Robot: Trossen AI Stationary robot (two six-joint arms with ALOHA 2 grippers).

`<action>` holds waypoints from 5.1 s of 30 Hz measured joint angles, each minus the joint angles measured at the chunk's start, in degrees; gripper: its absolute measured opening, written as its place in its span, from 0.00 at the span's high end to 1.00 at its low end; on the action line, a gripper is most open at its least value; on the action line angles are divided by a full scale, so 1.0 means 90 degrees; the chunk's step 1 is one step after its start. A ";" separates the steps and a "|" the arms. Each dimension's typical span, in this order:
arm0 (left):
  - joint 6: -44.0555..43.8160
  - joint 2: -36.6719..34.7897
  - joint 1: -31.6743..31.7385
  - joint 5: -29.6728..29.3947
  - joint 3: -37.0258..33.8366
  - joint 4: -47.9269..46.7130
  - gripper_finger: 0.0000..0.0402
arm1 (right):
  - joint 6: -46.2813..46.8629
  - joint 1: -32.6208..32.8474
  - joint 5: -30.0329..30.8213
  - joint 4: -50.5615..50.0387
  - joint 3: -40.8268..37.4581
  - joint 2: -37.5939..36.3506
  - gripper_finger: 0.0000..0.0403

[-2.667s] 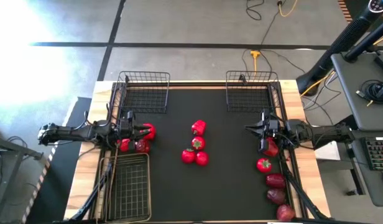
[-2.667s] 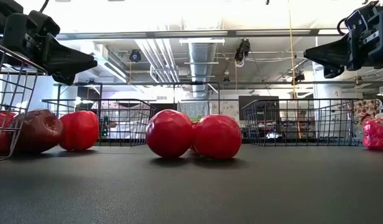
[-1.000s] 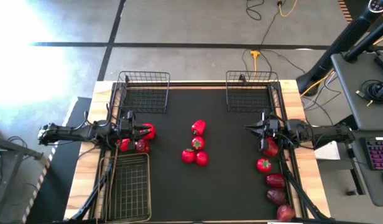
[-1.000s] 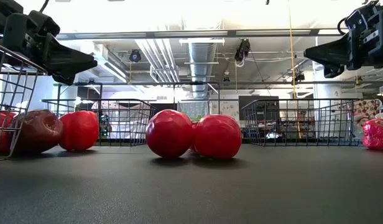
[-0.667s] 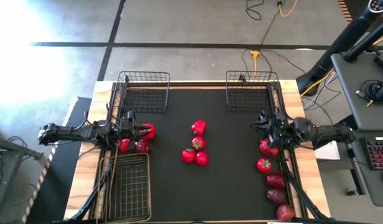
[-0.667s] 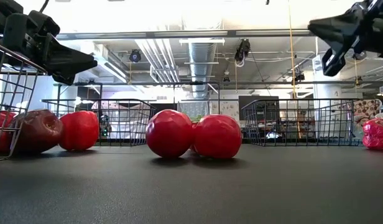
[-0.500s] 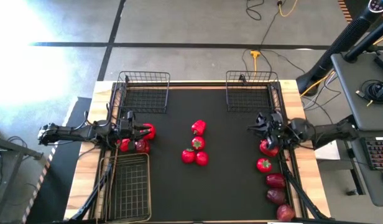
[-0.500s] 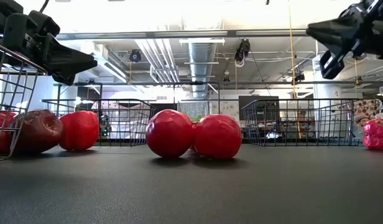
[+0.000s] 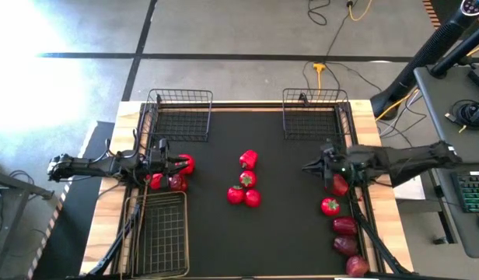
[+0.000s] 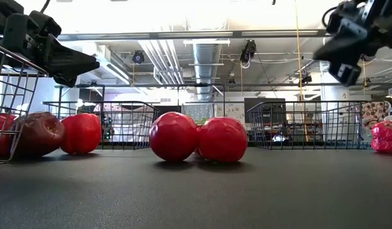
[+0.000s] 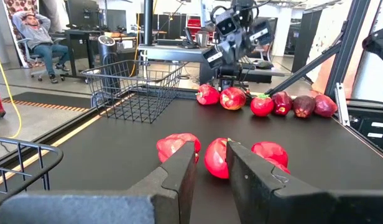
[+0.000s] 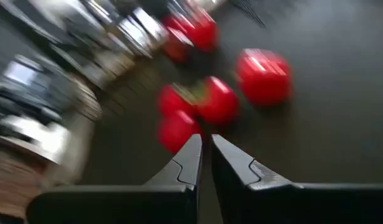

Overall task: Sort produce into baskets
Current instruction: Put the apple into the right black wire basket

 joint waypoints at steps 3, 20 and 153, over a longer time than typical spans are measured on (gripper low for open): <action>0.0000 0.0001 -0.0001 0.0000 0.0000 0.0001 0.81 | 0.0232 0.0000 0.0122 -0.1431 0.0772 0.0596 0.93; 0.0000 0.0001 0.0000 0.0000 0.0000 -0.0001 0.81 | 0.0766 0.0525 -0.1736 -0.7219 0.4091 0.4659 0.68; 0.0000 -0.0001 0.0001 0.0000 0.0000 0.0001 0.81 | -0.2794 -0.6727 0.0610 -0.5364 0.6480 0.8997 0.06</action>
